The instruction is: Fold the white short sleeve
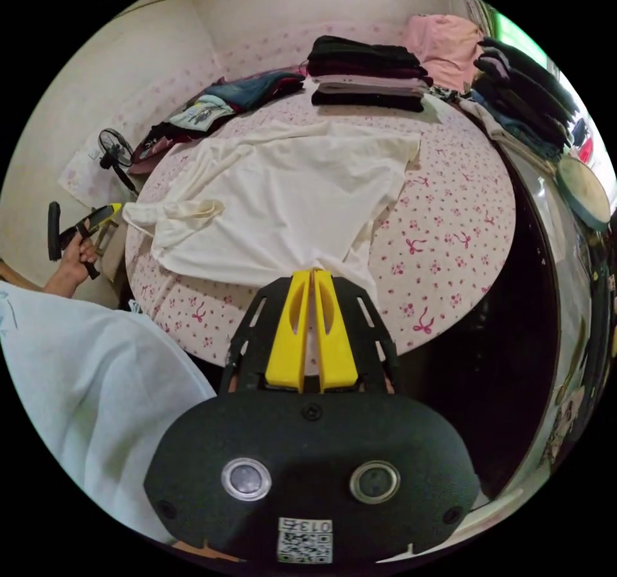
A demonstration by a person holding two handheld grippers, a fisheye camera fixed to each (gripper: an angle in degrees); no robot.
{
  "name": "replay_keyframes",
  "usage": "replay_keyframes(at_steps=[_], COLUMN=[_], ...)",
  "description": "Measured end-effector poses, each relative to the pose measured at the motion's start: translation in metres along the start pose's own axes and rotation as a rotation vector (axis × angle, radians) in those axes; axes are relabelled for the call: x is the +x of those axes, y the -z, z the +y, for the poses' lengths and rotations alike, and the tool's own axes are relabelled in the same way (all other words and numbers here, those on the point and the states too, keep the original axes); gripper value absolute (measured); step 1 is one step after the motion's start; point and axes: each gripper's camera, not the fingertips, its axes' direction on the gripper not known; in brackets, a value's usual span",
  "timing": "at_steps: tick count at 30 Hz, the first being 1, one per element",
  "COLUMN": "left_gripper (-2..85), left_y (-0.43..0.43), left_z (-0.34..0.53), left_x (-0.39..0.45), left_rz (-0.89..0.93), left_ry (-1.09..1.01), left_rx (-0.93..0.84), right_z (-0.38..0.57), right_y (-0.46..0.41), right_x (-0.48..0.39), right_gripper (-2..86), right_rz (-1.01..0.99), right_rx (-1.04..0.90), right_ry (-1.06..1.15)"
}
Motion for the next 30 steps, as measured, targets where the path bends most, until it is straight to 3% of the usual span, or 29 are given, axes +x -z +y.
replay_keyframes(at_steps=[3, 5, 10, 18, 23, 30], left_gripper=[9.3, 9.3, 1.4, 0.1, 0.0, 0.0], left_y=[-0.018, -0.050, -0.083, -0.012, -0.046, -0.050], left_z=[-0.002, 0.001, -0.001, -0.045, 0.000, 0.010], left_x=[-0.008, -0.005, 0.006, 0.011, -0.006, -0.023], left_rz=[0.047, 0.081, 0.069, 0.090, -0.028, 0.028], left_ry=[0.038, -0.016, -0.063, -0.235, -0.273, -0.187], left_rx=[-0.050, -0.212, -0.341, -0.203, -0.444, -0.418], right_z=[0.007, 0.013, 0.016, 0.017, 0.046, 0.056], right_y=[-0.005, -0.015, -0.022, 0.021, -0.020, -0.031], right_x=[0.012, 0.015, 0.022, 0.044, 0.059, 0.060], right_gripper=[0.5, 0.5, 0.4, 0.4, 0.5, 1.4], right_rz=[-0.012, -0.003, 0.011, 0.119, 0.162, 0.137], right_rx=[-0.011, -0.055, -0.052, 0.078, -0.107, -0.110], right_ry=[-0.045, -0.042, -0.057, -0.097, -0.169, -0.172])
